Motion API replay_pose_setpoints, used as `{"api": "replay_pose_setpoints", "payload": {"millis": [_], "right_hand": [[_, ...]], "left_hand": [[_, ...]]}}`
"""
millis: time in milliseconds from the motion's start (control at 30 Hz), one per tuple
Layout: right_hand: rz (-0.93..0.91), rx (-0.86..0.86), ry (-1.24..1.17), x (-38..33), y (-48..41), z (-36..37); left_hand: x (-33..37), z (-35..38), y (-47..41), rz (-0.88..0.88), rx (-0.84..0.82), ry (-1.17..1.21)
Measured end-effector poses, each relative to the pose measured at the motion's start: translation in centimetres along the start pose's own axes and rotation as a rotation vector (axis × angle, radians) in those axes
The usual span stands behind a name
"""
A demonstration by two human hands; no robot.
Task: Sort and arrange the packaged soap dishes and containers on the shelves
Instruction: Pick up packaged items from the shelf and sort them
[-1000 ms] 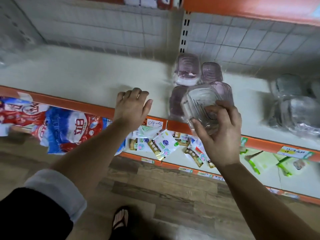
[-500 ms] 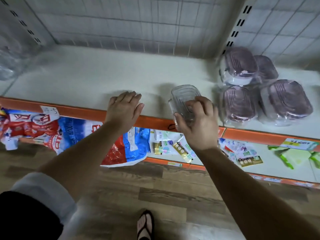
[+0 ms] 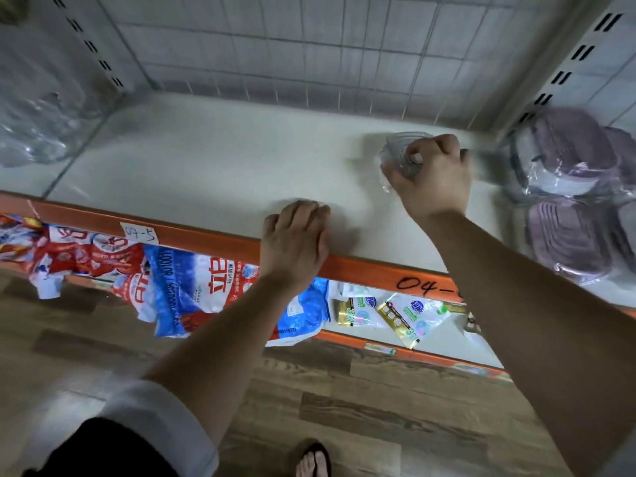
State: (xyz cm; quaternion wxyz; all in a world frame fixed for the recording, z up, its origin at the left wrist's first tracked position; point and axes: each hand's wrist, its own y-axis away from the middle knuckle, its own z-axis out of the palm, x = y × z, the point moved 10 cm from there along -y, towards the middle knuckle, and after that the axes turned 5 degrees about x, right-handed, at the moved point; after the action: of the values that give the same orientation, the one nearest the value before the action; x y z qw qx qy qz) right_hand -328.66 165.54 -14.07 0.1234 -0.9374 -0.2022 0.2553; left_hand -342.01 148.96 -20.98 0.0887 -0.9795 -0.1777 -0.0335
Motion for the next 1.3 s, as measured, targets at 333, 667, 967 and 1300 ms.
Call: {"api": "replay_pose_setpoints", "payload": {"millis": [333, 667, 967, 1300], "right_hand": [[-0.011, -0.228, 0.168, 0.0, 0.4, 3.3], [-0.01, -0.191, 0.03, 3.0, 8.6, -3.2], [0.017, -0.169, -0.044, 5.4, 14.8, -16.0], [-0.054, -0.058, -0.054, 9.7, 16.8, -33.8]], "left_hand": [[-0.3, 0.0, 0.0, 0.014, -0.02, -0.023], [2.3, -2.4, 2.5, 0.003, -0.087, 0.115], [12.7, -13.5, 8.6, 0.064, -0.037, 0.165], [25.7, -25.7, 12.3, 0.167, 0.133, 0.166]]}}
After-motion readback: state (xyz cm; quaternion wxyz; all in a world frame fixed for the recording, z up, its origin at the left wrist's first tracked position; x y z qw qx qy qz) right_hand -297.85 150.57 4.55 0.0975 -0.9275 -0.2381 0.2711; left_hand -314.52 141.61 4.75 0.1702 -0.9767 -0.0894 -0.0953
